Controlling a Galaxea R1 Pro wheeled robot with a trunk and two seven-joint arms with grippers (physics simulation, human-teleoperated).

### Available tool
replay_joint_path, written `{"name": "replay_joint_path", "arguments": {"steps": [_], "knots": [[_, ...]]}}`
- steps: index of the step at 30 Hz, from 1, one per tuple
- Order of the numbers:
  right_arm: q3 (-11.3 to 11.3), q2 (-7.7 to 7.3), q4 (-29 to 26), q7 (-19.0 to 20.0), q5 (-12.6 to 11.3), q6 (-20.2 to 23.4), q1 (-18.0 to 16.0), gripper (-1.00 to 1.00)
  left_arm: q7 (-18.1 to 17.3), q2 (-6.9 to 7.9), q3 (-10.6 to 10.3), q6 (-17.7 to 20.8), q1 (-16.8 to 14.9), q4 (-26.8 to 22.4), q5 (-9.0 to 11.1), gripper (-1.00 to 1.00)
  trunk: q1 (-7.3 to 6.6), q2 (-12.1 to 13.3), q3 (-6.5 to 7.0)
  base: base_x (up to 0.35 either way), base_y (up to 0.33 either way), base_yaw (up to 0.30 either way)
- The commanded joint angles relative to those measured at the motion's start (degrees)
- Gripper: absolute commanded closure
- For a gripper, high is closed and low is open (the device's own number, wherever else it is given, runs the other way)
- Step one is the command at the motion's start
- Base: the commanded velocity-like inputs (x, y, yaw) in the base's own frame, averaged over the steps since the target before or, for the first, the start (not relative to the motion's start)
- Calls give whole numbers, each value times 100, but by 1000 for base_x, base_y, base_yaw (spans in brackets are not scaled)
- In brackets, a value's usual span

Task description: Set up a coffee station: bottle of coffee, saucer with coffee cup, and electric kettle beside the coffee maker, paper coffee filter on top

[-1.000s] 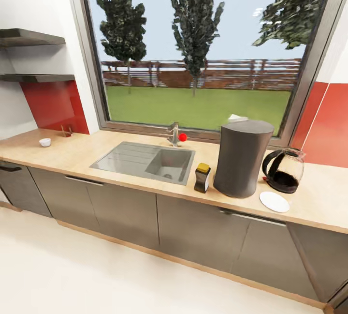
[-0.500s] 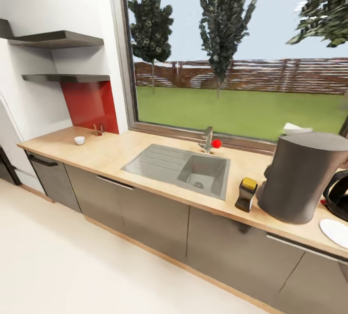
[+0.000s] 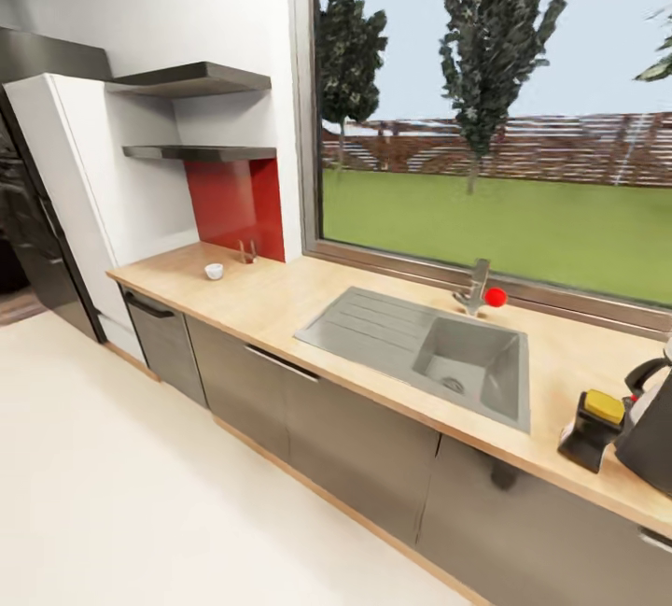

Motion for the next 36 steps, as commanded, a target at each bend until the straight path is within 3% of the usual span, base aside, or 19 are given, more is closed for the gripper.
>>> {"name": "replay_joint_path", "arguments": {"steps": [1, 36], "knots": [[50, 0, 4, -25, -56, -21, -6, -100, 6, -2, 46, -23, -7, 9, -47, -100, 6, -11, -10, 253, 249, 279], [50, 0, 4, -25, -56, -22, -7, -100, 6, -1, 55, -23, -7, 9, -47, -100, 6, -11, 96, 257, 248, 271]]}}
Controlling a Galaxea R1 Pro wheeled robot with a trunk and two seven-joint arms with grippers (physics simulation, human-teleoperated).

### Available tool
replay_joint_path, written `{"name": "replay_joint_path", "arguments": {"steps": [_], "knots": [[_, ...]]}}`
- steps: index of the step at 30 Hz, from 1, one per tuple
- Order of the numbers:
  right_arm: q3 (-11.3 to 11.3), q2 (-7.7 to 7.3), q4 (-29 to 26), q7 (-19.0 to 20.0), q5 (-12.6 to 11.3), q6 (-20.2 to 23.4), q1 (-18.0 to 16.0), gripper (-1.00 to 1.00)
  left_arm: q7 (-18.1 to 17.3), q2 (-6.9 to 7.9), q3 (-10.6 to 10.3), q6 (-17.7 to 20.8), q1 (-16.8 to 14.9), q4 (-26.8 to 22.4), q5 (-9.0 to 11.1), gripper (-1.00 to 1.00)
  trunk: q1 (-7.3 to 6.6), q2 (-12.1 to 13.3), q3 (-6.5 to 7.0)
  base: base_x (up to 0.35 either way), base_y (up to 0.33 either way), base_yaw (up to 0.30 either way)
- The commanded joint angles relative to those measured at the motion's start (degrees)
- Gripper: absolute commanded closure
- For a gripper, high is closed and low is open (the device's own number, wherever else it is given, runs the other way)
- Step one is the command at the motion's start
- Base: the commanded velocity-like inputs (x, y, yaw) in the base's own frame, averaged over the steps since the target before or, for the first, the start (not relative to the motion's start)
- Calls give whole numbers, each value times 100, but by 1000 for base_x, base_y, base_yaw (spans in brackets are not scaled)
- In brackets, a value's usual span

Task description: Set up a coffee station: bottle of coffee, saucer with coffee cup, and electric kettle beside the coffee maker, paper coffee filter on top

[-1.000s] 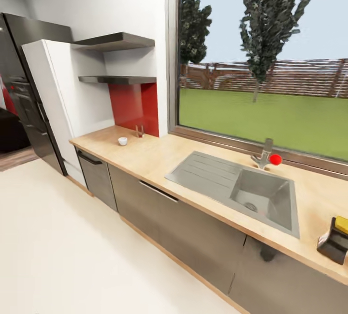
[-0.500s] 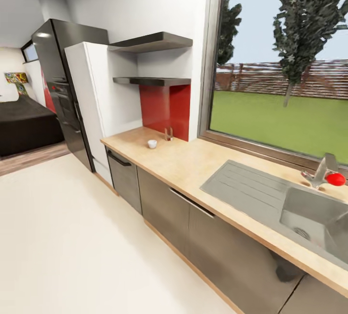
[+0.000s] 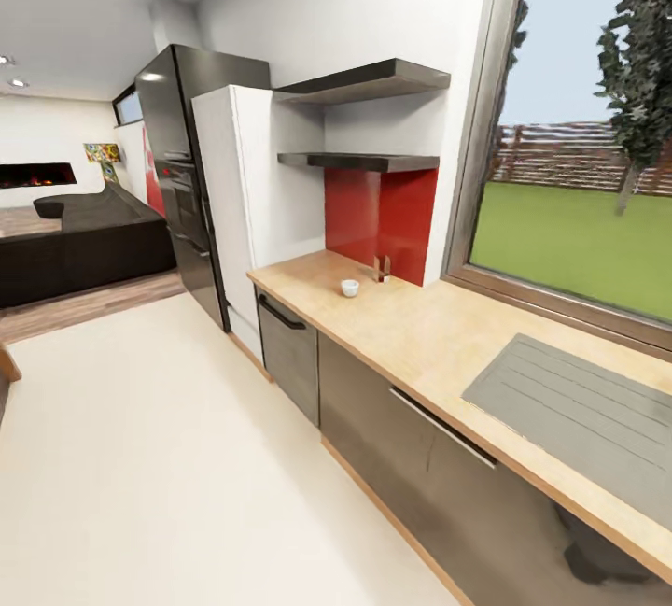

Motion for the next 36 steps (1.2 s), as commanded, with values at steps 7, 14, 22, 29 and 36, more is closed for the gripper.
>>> {"name": "replay_joint_path", "arguments": {"steps": [7, 14, 22, 29, 36], "knots": [[49, 0, 4, -25, -56, -21, -4, -100, 6, -2, 52, -23, -6, 10, -47, -100, 5, -7, 31, 261, 246, 233], [49, 0, 4, -25, -62, -21, -4, -100, 6, 1, 55, -23, -6, 10, -47, -100, 5, -7, 69, 261, 245, 231], [49, 0, 4, -25, -57, -21, -2, -100, 6, -2, 55, -23, -6, 10, -47, -100, 5, -7, 116, 261, 245, 220], [49, 0, 4, -25, -60, -21, -3, -100, 6, -2, 55, -23, -6, 10, -47, -100, 5, -7, 158, 264, 243, 217], [49, 0, 4, -25, -62, -21, -2, -100, 6, -2, 41, -39, -6, 10, -47, -100, 5, -7, 170, 310, 145, 64]]}}
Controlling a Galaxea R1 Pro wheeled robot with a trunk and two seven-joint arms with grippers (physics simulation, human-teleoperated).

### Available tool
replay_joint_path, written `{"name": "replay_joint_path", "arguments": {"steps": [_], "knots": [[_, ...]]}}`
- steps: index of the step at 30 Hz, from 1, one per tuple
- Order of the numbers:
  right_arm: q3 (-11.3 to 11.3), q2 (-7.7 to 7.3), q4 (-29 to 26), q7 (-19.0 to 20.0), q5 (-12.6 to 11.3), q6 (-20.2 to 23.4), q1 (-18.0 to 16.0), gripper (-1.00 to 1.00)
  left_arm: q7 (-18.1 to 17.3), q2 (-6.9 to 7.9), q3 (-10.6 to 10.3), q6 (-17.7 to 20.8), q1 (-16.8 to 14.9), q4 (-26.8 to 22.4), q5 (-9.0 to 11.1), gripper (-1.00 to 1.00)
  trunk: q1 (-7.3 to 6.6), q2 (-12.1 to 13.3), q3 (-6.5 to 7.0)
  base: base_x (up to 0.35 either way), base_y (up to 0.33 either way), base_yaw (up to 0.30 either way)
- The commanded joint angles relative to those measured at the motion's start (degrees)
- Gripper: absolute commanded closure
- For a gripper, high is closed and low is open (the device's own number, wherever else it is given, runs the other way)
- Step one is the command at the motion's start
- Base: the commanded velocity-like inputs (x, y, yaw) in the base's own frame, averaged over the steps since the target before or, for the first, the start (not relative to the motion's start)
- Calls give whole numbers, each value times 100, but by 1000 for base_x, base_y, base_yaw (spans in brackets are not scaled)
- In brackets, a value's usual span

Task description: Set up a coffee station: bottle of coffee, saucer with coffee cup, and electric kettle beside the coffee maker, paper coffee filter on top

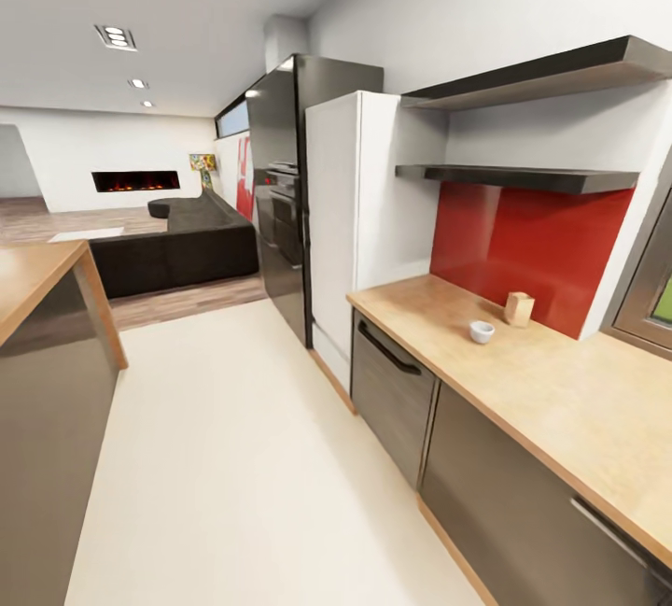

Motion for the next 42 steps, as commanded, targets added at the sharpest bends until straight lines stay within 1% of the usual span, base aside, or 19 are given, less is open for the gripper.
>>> {"name": "replay_joint_path", "arguments": {"steps": [1, 8, 11, 18, 42], "knots": [[49, 1, 6, -23, -59, -22, -3, -100, 7, -1, 45, -28, -3, 8, -47, -100, 5, -3, -2, 328, 100, 6], [49, 1, 6, -12, -55, -22, -4, -100, 7, -1, 50, -73, -3, 8, -47, -100, 5, -3, -1, 330, 93, -2], [49, 1, 6, -6, -55, -22, -4, -100, 7, -1, 51, -75, -3, 8, -47, -100, 5, -3, -1, 331, 91, -137], [49, 1, 6, -5, -52, -22, -3, -100, 7, -1, 57, -76, -3, 8, -47, -100, 5, -3, -1, 310, 163, -245], [49, -20, 6, -5, -56, -22, -1, -100, 7, -1, 60, -76, -3, 8, -47, -100, 5, -3, -1, 251, 247, -263]]}}
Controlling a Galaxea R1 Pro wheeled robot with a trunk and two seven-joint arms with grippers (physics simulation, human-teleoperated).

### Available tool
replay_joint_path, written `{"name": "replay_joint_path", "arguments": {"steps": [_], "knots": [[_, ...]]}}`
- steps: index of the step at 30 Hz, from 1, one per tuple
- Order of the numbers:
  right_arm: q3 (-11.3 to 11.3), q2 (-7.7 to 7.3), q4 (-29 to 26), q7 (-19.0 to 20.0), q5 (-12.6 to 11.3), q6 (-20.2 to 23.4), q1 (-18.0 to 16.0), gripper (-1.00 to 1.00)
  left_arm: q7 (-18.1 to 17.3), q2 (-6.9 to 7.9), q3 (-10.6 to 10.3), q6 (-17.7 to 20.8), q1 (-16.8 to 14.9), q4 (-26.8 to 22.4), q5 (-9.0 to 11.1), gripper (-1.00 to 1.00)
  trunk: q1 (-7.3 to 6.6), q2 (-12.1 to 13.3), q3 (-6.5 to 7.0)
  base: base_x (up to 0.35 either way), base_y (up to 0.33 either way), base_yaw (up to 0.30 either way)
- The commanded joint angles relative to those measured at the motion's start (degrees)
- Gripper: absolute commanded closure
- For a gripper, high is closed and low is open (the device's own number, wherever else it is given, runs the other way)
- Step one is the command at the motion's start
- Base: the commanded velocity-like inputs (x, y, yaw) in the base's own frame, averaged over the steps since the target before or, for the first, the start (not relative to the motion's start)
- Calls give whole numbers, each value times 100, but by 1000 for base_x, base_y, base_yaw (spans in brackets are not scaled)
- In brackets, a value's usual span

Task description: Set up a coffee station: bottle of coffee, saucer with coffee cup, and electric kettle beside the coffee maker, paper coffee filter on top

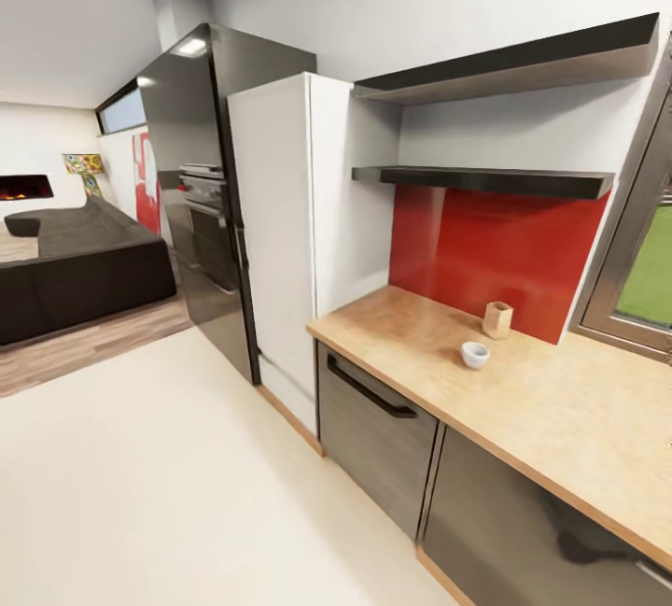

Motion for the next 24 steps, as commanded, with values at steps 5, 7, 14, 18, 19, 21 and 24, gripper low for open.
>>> {"name": "replay_joint_path", "arguments": {"steps": [5, 7, 14, 18, 19, 21, 24], "knots": [[50, -11, 8, -23, -61, -22, -7, -100, 6, -1, 46, -21, -1, 6, -47, -100, 4, -3, -2, 249, 249, -263], [50, -12, 8, -23, -61, -22, -8, -100, 6, -1, 46, -21, -1, 6, -47, -100, 4, -3, -2, 249, 249, -263], [50, -13, 8, -23, -59, -22, -7, -100, 6, -1, 46, -21, -1, 6, -47, -100, 4, -3, -2, 247, 253, -263], [50, -13, 8, -23, -61, -22, -7, -100, 6, -1, 46, -21, -1, 6, -47, -100, 4, -3, -2, 214, 278, -263], [50, -13, 8, -23, -61, -22, -8, -100, 6, -1, 46, -21, -1, 6, -47, -100, 4, -3, -2, 188, 286, -263], [50, -13, 8, -23, -60, -22, -8, -100, 6, -1, 46, -21, -1, 6, -47, -100, 4, -3, -2, 186, 287, -263], [50, -13, 8, -23, -61, -22, -5, -100, 6, -1, 46, -21, -1, 6, -47, -100, 4, -3, -2, 190, 287, -263]]}}
